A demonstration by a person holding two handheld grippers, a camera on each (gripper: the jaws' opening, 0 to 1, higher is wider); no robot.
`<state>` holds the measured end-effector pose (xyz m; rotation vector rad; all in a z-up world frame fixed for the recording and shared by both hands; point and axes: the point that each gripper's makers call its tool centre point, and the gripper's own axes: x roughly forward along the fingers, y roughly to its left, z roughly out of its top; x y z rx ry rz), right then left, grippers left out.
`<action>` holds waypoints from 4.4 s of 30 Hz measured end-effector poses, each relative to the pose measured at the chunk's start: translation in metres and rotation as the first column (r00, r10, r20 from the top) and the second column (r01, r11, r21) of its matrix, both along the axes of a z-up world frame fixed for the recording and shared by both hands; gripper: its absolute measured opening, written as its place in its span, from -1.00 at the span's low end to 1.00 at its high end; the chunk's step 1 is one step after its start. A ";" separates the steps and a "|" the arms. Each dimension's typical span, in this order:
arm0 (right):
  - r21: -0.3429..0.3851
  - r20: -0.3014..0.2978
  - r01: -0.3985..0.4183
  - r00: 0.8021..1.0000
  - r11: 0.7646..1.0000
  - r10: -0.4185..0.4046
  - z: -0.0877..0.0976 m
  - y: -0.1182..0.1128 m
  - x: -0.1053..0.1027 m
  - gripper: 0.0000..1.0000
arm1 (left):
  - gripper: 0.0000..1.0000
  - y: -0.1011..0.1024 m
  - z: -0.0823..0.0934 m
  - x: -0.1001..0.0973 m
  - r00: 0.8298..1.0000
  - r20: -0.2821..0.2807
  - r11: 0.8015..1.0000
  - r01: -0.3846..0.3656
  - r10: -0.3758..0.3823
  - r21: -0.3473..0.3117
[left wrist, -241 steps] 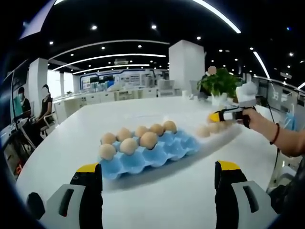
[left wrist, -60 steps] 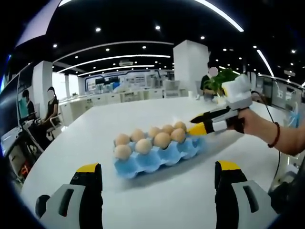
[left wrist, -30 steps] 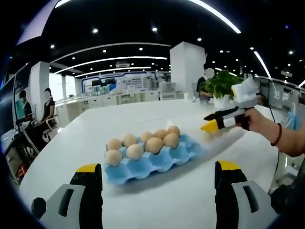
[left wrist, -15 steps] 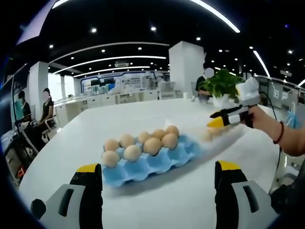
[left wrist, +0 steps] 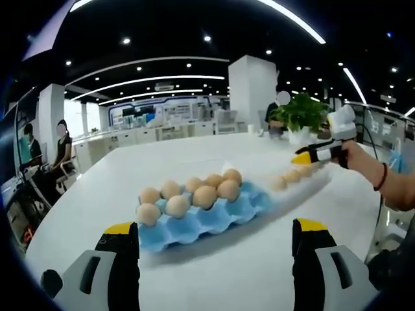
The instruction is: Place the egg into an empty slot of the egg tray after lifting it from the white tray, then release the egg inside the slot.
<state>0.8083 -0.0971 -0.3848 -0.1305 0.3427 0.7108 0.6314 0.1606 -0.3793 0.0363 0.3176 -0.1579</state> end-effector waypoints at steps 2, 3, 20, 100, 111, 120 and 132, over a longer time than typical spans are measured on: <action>-0.001 0.003 0.010 1.000 1.000 -0.010 0.000 -0.004 -0.002 0.10 | 1.00 -0.001 0.000 0.000 1.000 -0.003 1.000 0.001 -0.001 0.002; -0.001 0.003 0.013 1.000 1.000 -0.013 0.000 -0.007 -0.002 0.10 | 1.00 -0.001 -0.001 0.000 1.000 -0.003 1.000 0.001 -0.001 0.002; -0.057 0.024 0.074 0.997 0.996 -0.073 -0.005 -0.052 0.002 0.10 | 1.00 -0.005 -0.001 0.001 1.000 -0.006 1.000 0.002 -0.002 0.007; -0.011 -0.036 0.303 0.952 0.953 -0.304 -0.016 -0.106 0.054 -0.46 | 1.00 0.002 -0.005 -0.005 1.000 -0.012 1.000 -0.016 0.016 0.009; -0.004 -0.024 0.264 0.964 0.964 -0.264 -0.004 -0.091 0.047 -0.46 | 1.00 0.001 -0.003 -0.007 1.000 -0.009 1.000 -0.012 0.012 0.013; -0.010 -0.017 0.218 0.976 0.976 -0.218 0.001 -0.069 0.039 -0.46 | 1.00 0.003 -0.002 -0.007 1.000 -0.004 1.000 -0.008 0.009 0.013; 0.001 -0.031 0.163 0.986 0.987 -0.163 0.004 -0.043 0.028 -0.46 | 1.00 0.005 -0.001 -0.010 1.000 -0.001 1.000 -0.011 0.011 0.012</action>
